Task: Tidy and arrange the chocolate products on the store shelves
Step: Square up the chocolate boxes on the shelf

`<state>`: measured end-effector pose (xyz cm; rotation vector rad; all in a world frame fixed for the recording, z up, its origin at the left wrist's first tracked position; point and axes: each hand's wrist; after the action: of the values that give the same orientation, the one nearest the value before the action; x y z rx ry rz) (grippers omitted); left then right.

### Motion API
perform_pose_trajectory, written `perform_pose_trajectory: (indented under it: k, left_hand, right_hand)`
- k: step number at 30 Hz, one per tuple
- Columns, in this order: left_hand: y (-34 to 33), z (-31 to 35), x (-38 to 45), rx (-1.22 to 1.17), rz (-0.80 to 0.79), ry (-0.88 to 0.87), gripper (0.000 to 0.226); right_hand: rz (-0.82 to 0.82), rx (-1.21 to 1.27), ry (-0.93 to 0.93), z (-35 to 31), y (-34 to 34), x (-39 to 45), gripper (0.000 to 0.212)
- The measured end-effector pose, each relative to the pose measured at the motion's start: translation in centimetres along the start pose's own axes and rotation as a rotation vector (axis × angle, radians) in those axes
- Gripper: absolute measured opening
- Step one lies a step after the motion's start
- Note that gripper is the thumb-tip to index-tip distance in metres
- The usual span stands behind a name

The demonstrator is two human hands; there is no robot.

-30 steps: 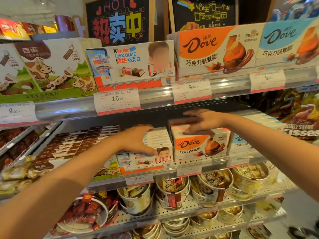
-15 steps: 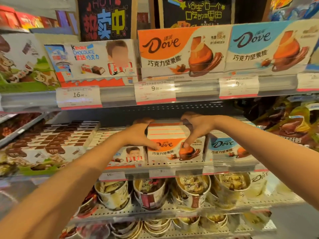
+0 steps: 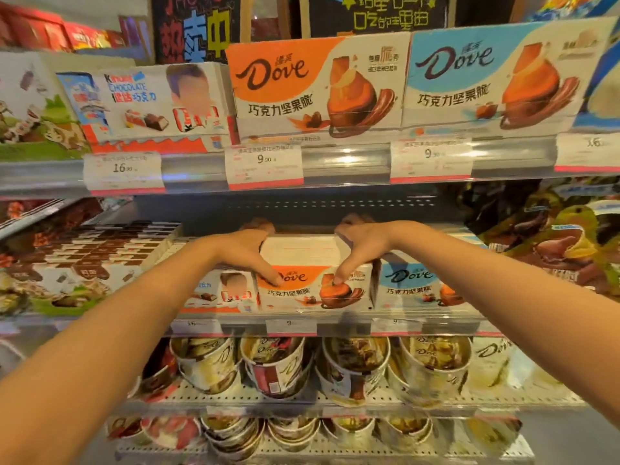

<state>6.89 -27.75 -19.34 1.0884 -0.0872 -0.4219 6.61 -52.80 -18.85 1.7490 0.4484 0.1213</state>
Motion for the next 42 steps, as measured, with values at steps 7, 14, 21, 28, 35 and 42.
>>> perform_pose_trajectory:
  k: [7, 14, 21, 28, 35, 42]
  left_hand:
    - [-0.3, -0.1, -0.7, 0.000, 0.026, -0.010, 0.073]
    - [0.3, 2.8, -0.1, 0.151, -0.085, -0.122, 0.080]
    - [-2.7, 8.1, 1.8, 0.133, 0.088, -0.327, 0.081]
    - [-6.1, 13.3, 5.7, 0.070, 0.099, -0.308, 0.093]
    - [-7.1, 15.4, 6.8, 0.018, -0.069, -0.118, 0.087]
    - [-7.5, 14.2, 6.3, 0.048, 0.037, -0.116, 0.089]
  right_hand:
    - [0.044, 0.041, 0.029, 0.3, -0.7, 0.0, 0.101]
    - [0.133, 0.201, 0.064, 1.2, 0.3, -2.0, 0.092]
    - [0.258, 0.171, -0.058, 7.0, 2.2, -6.2, 0.072]
    - [0.055, 0.088, -0.170, 12.7, 3.2, -8.5, 0.115]
    - [-0.026, 0.016, -0.116, 15.1, 2.7, -8.0, 0.125]
    - [0.008, 0.038, -0.049, 15.6, 2.2, -7.3, 0.130]
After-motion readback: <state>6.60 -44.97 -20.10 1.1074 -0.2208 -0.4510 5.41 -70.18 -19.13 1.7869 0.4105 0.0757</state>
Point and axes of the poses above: each hand's wrist, its own x-axis towards the middle knuckle, its own y-axis out of the back of the hand, z = x × y, and after that the axes turned 8 degrees about z, right-handed
